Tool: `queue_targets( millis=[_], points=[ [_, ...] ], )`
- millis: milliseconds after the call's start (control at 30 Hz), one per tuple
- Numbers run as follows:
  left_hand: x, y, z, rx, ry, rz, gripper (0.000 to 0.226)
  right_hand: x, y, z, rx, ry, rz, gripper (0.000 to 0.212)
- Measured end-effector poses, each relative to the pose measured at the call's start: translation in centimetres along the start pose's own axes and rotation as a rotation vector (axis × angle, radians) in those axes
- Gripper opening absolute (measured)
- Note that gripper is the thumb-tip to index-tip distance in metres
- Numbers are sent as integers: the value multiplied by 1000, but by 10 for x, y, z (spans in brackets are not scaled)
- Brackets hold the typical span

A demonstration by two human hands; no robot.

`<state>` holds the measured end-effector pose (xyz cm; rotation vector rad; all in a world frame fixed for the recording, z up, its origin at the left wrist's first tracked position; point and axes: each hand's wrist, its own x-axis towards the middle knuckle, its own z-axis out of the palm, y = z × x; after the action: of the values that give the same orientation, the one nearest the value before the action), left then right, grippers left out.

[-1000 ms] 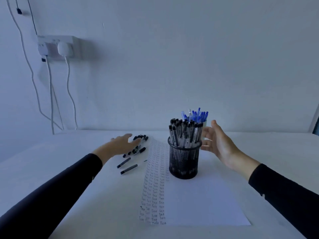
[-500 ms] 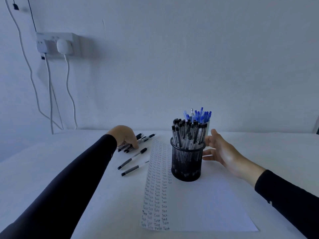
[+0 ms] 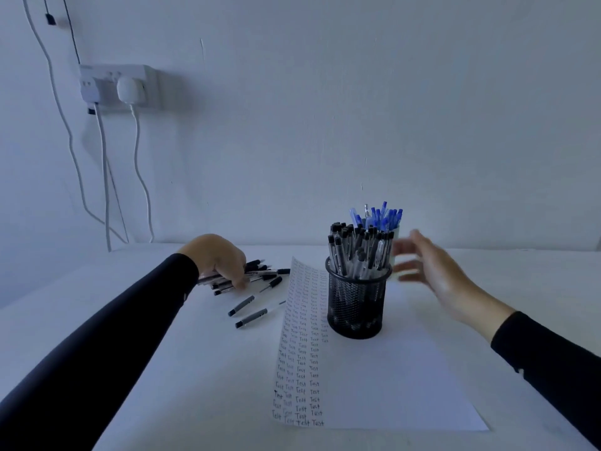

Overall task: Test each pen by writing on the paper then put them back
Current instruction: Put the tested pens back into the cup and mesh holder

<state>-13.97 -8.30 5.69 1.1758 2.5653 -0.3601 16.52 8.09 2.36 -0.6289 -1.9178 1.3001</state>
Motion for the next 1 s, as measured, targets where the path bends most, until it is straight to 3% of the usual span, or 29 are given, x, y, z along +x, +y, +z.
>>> queue_targets(
  millis=[133,167,233,333,433,533,733,867,1000],
  points=[
    [-3,-24,18,-154,-33,64,33,-21,-65,2,-38,257,-527,17],
    [-6,-30,22,-220,-21,88,36,-34,-81,11,-30,223,-636,12],
    [-14,-42,28,-407,16,141,53,-60,-105,43,-61,-16,-729,10],
    [-25,-64,40,-678,149,185,76,-76,-111,97,-377,-517,-531,28],
    [-34,-85,59,-939,262,205,56,-54,-92,145,-922,-800,-274,73],
    [-37,-107,75,-1121,394,221,44,-25,-80,183,-1161,-855,-270,101],
    [-42,-134,76,-1384,603,199,30,27,-78,242,-1480,-935,-124,120],
    [-39,-139,77,-1405,564,187,32,45,-88,259,-1393,-986,3,102],
    [-35,-141,75,-1413,561,195,34,52,-92,265,-1340,-926,-17,80]
  ],
)
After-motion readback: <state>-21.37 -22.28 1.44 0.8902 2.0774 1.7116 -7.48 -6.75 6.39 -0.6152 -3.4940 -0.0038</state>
